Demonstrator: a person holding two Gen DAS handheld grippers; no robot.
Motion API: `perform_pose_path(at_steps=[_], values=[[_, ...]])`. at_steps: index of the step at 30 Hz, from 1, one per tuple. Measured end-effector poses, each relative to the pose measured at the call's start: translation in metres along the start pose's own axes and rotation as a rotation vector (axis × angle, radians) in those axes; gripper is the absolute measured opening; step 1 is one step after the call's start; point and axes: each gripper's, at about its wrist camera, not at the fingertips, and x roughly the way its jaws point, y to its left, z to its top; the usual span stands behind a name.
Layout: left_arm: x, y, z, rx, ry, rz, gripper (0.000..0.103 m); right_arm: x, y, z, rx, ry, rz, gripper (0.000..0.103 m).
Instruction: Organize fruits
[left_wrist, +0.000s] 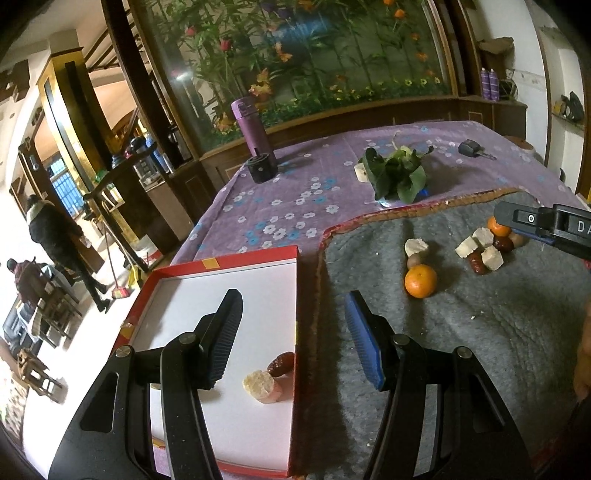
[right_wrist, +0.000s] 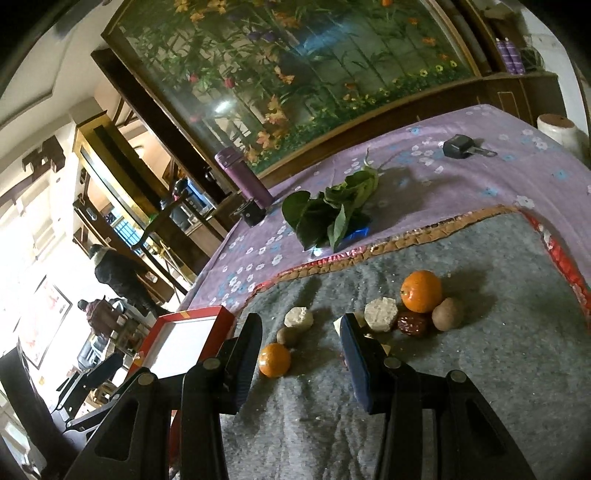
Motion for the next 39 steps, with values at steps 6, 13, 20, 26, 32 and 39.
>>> perform_pose_path(at_steps=[6,13,20,26,32,39], values=[[0.004,-0.010,0.003,0.019,0.006,-0.004,0.058,-0.005,-0.012,0.002,0.019,-0.004,-0.010,0.043],[0.027,-0.030,0.003,0.056,0.051,-0.054,0.058,-0.006,-0.036,0.008,0.015,0.077,-0.087,0.043],[0.051,-0.044,0.002,0.056,0.118,-0.131,0.058,0.010,-0.047,0.007,0.016,0.176,-0.123,0.043],[0.066,-0.048,0.010,0.053,0.153,-0.176,0.058,0.048,-0.024,-0.002,-0.127,0.257,-0.224,0.043],[0.079,-0.060,0.016,0.054,0.192,-0.236,0.058,0.053,-0.025,-0.005,-0.164,0.234,-0.215,0.026],[0.081,-0.071,0.022,0.048,0.202,-0.300,0.058,0.037,-0.039,0.002,-0.084,0.190,-0.180,0.026]])
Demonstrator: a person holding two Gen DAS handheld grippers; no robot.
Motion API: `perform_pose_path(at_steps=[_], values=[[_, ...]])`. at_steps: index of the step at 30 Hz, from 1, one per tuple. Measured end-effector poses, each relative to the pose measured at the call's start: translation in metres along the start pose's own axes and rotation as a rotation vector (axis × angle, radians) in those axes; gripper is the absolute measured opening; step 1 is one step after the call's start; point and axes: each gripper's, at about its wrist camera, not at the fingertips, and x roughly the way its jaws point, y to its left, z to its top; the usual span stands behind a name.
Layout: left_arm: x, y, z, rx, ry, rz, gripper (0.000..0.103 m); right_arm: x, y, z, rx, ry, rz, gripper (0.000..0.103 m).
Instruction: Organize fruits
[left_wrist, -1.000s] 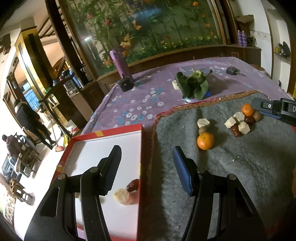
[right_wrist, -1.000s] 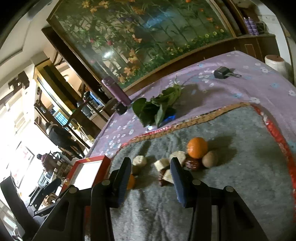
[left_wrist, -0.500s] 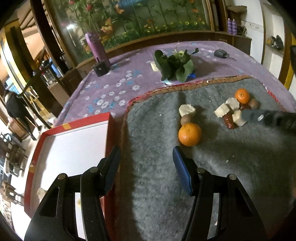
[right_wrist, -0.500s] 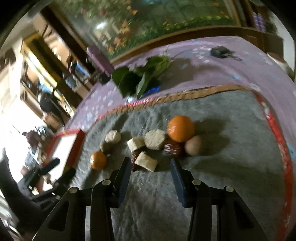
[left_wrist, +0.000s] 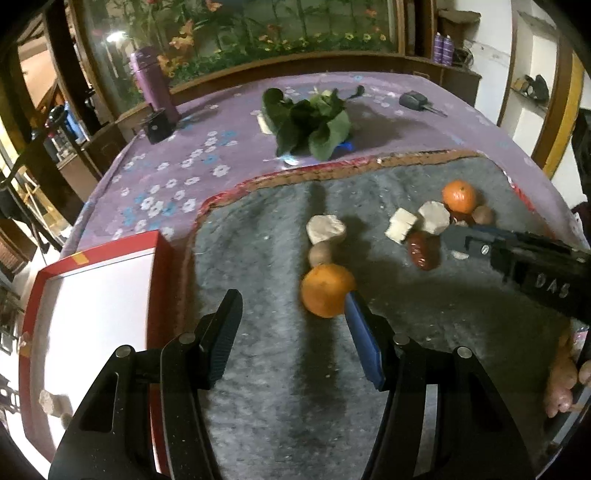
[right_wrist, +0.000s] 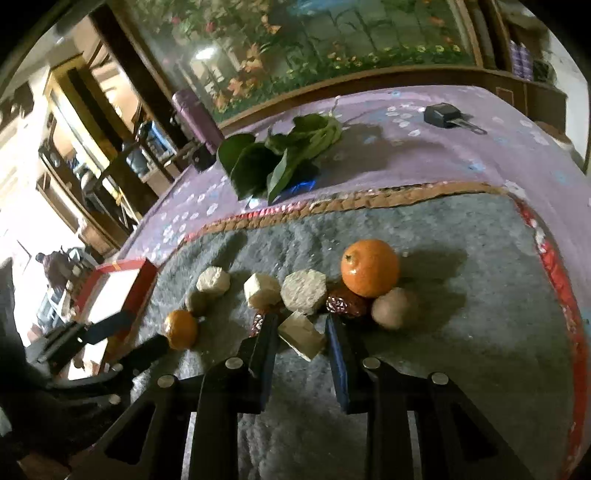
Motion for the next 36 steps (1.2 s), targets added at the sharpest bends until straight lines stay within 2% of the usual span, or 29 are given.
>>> perform_pose_path(at_steps=[7,9,12,19,24,27,32,36], values=[[0.025,-0.006,0.004,0.019,0.017,-0.043,0.057,-0.012,-0.033,0.006,0.196,-0.035,0.136,0.026],[0.031,-0.004,0.003,0.007,0.015,-0.087,0.050,-0.012,-0.040,0.006,0.243,-0.035,0.170,0.026],[0.034,-0.003,0.005,0.000,-0.001,-0.102,0.040,-0.013,-0.044,0.008,0.266,-0.035,0.167,0.026],[0.028,-0.004,0.002,-0.001,-0.035,-0.081,0.033,-0.014,-0.037,0.007,0.232,-0.050,0.169,0.026],[0.008,0.006,-0.003,-0.034,-0.066,-0.076,0.032,-0.016,-0.027,0.007,0.179,-0.061,0.165,0.026],[-0.010,0.018,-0.010,-0.064,-0.096,-0.075,0.032,-0.018,-0.020,0.006,0.140,-0.077,0.156,0.026],[-0.045,0.045,-0.026,-0.097,-0.162,-0.031,0.033,-0.013,-0.009,0.003,0.105,-0.058,0.155,0.026],[-0.061,0.073,-0.042,-0.136,-0.172,0.002,0.033,-0.011,0.013,0.001,0.083,-0.035,0.196,0.026]])
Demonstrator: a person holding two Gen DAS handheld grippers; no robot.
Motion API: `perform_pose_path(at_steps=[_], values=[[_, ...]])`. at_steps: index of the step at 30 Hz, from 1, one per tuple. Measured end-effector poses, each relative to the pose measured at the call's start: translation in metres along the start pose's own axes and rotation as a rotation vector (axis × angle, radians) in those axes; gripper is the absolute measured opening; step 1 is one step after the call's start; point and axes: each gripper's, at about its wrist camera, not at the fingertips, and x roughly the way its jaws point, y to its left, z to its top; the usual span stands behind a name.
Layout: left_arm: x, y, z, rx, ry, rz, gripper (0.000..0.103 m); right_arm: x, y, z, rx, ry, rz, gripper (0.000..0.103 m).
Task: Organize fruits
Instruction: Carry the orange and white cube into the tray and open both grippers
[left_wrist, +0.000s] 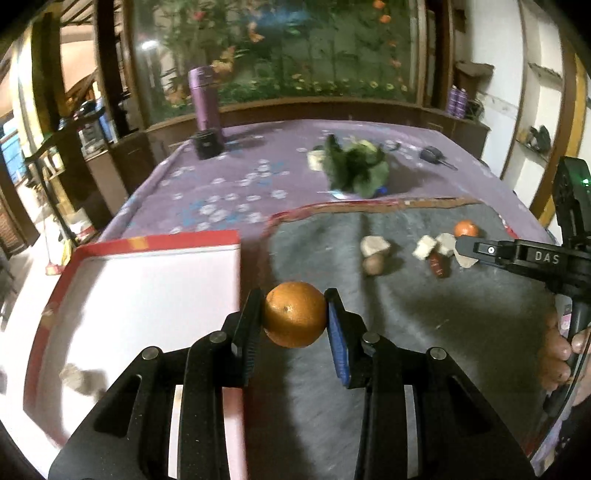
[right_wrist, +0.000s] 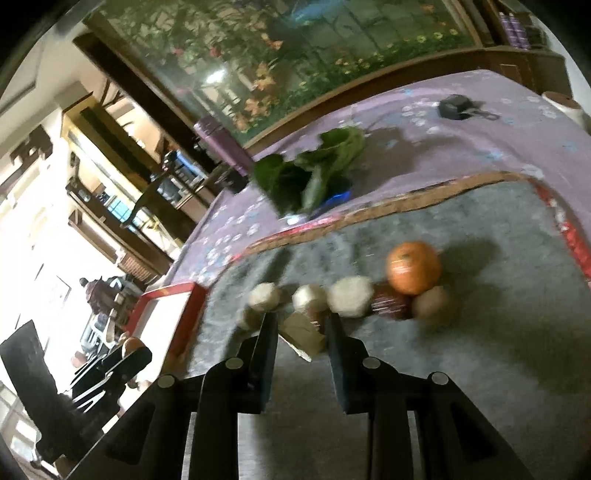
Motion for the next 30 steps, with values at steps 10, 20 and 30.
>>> perform_pose_path(at_steps=[10,20,30], values=[[-0.020,0.064,-0.028,-0.109,-0.003,0.047,0.033,0.051,0.116,-0.024,-0.188,0.103,0.124,0.026],[-0.023,0.116,-0.055,-0.172,0.023,0.154,0.033,0.116,0.196,-0.062,-0.300,0.208,0.180,0.026],[-0.020,0.137,-0.068,-0.206,0.061,0.223,0.033,0.143,0.212,-0.074,-0.325,0.267,0.170,0.034]])
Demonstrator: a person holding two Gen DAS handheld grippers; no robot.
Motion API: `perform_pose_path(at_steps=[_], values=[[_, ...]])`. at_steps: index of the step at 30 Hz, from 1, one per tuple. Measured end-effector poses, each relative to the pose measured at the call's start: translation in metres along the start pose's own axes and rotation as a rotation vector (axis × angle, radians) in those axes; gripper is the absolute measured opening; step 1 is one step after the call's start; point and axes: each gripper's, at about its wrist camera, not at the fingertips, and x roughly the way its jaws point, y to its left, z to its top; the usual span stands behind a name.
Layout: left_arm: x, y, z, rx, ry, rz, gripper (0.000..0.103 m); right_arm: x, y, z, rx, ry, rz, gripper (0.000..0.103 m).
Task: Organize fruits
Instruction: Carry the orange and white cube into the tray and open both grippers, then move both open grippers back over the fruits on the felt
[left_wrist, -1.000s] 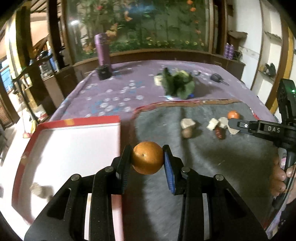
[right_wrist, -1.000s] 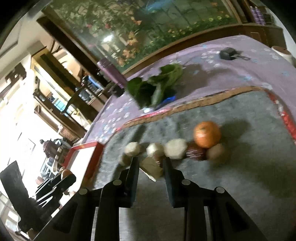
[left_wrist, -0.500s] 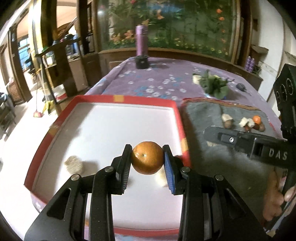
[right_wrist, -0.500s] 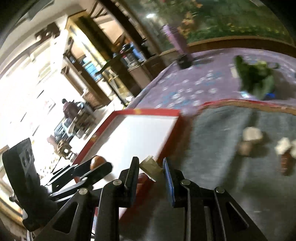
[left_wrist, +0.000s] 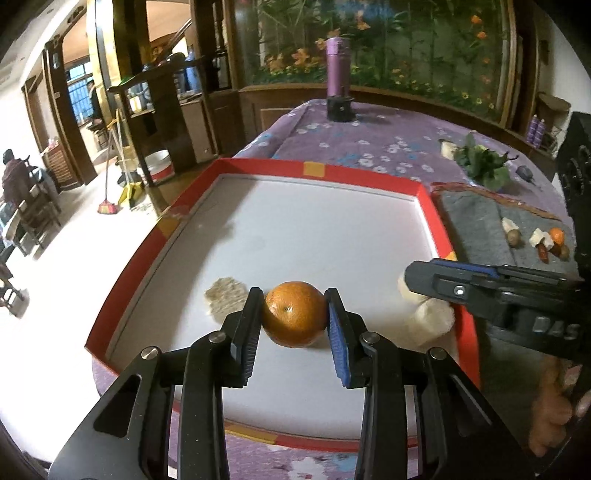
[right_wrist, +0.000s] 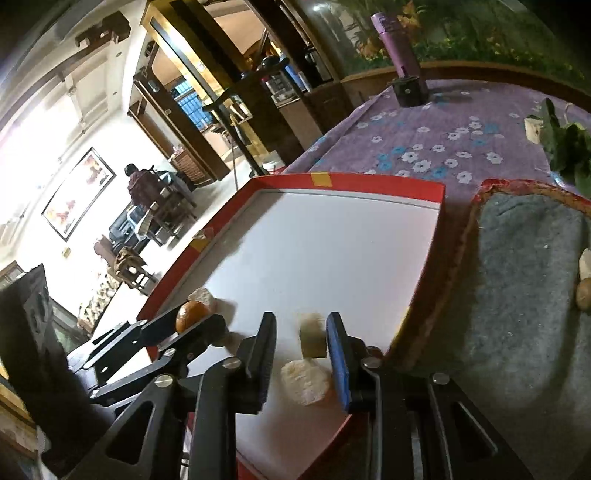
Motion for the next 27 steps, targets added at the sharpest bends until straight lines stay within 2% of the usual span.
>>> perform_pose_path(at_steps=[1,3,5,8,13,21,27], values=[[-0.001,0.000,0.000,-0.002,-0.004,0.011,0.034,-0.004,0.000,-0.001,0.009,0.000,0.024,0.041],[-0.001,0.000,0.000,0.003,-0.002,0.035,0.034,-0.011,-0.003,-0.001,0.024,-0.031,0.064,0.045],[-0.003,-0.003,0.001,0.018,-0.008,0.057,0.036,-0.023,-0.009,0.000,0.043,-0.077,0.088,0.047],[-0.009,-0.008,0.002,0.033,-0.028,0.063,0.045,-0.040,-0.025,0.004,0.085,-0.127,0.079,0.047],[-0.018,-0.027,0.003,0.066,-0.043,0.022,0.046,-0.074,-0.067,0.002,0.186,-0.191,0.039,0.047],[-0.023,-0.086,0.000,0.185,-0.017,-0.075,0.046,-0.121,-0.124,-0.015,0.319,-0.253,0.005,0.047],[-0.028,-0.116,-0.004,0.240,-0.001,-0.122,0.046,-0.178,-0.166,-0.032,0.385,-0.336,-0.055,0.047]])
